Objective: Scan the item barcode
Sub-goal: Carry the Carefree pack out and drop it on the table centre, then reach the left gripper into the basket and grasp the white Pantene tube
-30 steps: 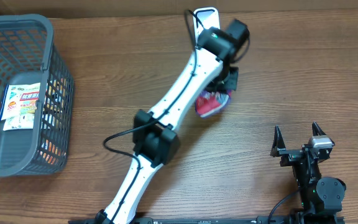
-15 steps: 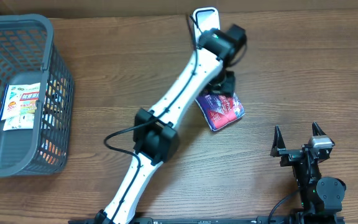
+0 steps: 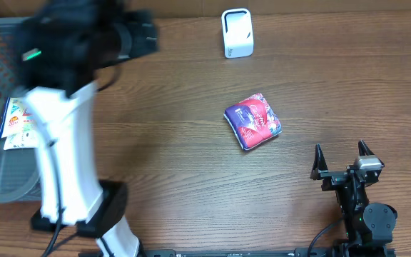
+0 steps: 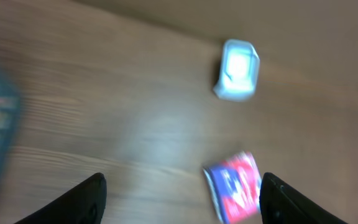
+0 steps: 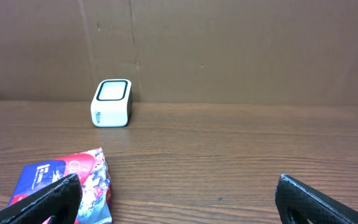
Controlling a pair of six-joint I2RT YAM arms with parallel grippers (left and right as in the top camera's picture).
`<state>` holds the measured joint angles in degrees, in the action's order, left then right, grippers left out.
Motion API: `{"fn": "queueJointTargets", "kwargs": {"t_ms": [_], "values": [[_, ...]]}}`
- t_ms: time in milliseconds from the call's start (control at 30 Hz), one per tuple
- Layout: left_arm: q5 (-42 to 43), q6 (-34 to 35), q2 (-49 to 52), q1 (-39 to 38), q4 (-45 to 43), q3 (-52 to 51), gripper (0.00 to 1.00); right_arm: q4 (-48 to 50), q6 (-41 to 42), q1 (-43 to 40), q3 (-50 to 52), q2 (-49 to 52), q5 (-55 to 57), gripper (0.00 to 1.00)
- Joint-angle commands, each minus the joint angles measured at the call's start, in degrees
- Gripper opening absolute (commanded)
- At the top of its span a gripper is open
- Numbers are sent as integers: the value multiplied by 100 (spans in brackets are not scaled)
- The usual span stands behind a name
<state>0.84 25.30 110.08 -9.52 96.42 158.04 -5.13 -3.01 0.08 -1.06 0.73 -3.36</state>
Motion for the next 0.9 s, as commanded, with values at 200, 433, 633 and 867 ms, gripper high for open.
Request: {"fn": "queueJointTargets", "kwargs": {"t_ms": [200,433,633,867], "values": [[-188,-173,-579,3143,37,-15,100,44,-24,-15,57,-50,74,100],[-142,4,-372,4214,37,-929,100,42,-22,-15,57,-50,74,100],[-234,227,13,4341,-214,-1700,100,44,-22,-15,57,-50,74,100],[-874,549,739,4352,-529,-2083,100,44,-22,-15,57,-50,74,100]]}}
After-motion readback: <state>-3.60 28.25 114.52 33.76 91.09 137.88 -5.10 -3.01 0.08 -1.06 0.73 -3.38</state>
